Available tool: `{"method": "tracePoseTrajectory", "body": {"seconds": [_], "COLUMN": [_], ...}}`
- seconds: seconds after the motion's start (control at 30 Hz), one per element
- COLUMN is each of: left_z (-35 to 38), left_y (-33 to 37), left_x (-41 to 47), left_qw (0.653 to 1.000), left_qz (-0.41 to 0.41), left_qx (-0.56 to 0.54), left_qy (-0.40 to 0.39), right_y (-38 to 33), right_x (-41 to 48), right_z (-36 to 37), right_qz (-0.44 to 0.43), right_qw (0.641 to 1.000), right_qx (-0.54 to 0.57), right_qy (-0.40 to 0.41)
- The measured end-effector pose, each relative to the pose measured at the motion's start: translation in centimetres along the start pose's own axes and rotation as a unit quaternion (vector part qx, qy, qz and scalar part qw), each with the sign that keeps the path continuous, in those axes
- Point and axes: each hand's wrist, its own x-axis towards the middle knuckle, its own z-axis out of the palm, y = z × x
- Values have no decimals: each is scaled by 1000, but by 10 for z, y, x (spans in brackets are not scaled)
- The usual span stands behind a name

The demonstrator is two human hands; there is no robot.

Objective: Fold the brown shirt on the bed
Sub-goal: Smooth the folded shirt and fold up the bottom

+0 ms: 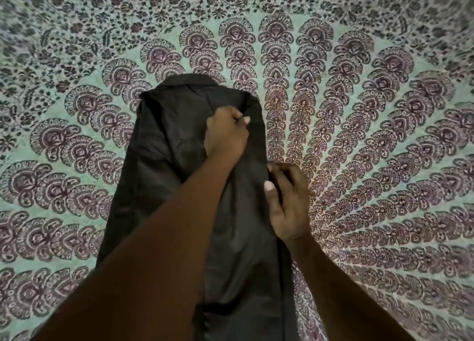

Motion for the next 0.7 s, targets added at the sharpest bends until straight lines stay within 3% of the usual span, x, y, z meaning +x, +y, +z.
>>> {"method": "tracePoseTrajectory", "body": {"seconds": [0.23, 0.4, 0.57, 0.7], "left_z": [-11, -20, -17, -16], "left_y": [-11, -1, 11, 13], "left_x": [2, -13, -3, 2], "left_qw": [998, 999, 993, 992], "left_qz": [-56, -22, -35, -63], "left_qx": [-6, -25, 117, 99], "left_qy": [-9, 9, -6, 47], "right_y": [2, 2, 2, 3], "right_x": [0, -1, -2, -2], "right_z": [-1, 1, 3, 3], "right_qz": [-54, -49, -46, -45], "right_qw": [994, 993, 993, 994], "right_qx": [-83, -97, -98, -97], "right_qy": [-45, -46, -36, -33]}}
